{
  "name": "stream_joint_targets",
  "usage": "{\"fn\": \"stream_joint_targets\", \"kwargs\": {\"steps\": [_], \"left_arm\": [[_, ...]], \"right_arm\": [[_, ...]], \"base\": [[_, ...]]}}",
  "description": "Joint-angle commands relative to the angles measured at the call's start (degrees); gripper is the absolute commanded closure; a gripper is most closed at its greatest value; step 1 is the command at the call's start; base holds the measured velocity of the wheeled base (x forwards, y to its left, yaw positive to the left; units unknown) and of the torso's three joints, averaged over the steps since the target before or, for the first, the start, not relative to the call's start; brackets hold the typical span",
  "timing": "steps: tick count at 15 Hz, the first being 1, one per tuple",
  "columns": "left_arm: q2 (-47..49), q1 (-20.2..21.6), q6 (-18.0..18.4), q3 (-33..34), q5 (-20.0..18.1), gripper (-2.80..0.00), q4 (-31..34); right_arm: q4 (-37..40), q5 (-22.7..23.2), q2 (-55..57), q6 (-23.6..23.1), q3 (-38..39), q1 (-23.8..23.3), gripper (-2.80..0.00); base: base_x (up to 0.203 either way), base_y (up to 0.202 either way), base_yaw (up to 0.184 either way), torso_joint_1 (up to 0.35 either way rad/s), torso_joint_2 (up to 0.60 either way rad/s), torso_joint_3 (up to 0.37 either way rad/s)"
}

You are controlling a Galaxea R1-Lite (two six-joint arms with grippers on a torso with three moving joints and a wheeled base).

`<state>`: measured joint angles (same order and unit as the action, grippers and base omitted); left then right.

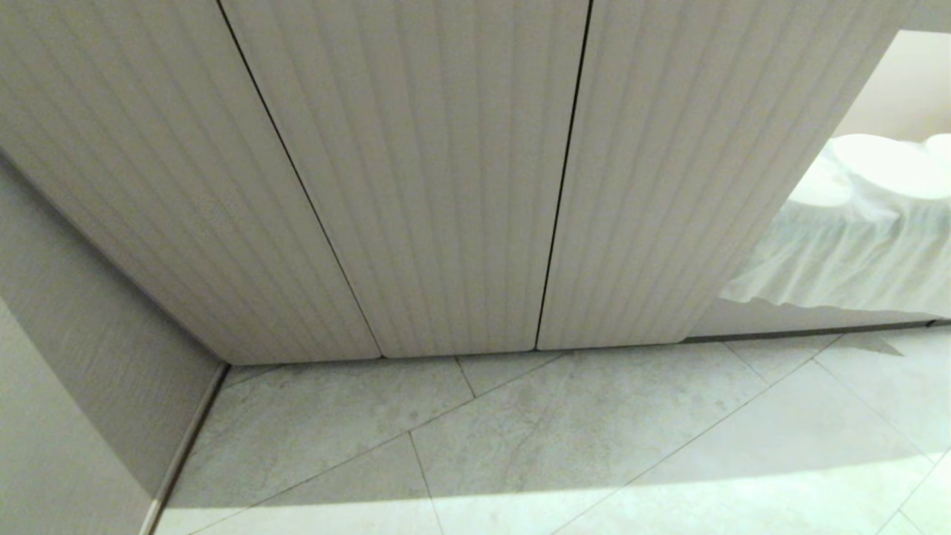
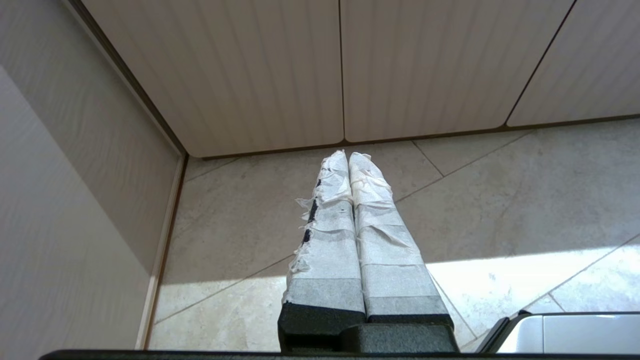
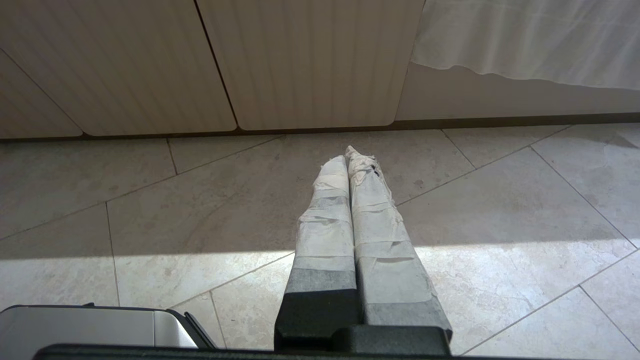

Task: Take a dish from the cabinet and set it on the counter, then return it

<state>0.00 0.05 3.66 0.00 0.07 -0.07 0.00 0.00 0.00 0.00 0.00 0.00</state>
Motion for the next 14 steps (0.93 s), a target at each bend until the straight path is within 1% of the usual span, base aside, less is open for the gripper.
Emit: {"fn": "stream_joint_targets", "kwargs": {"steps": [1,14], "left_arm": [[0.0,0.0,0.0,0.0,0.0,0.00,0.0],[0.0,0.0,0.0,0.0,0.1,0.00,0.0]], "right_arm": [[0.0,0.0,0.0,0.0,0.0,0.0,0.00],[0.0,0.0,0.0,0.0,0.0,0.0,0.00]], "base": [[0.000,0.000,0.000,0.000,0.00,0.000],[0.000,0.000,0.000,0.000,0.00,0.000]]}}
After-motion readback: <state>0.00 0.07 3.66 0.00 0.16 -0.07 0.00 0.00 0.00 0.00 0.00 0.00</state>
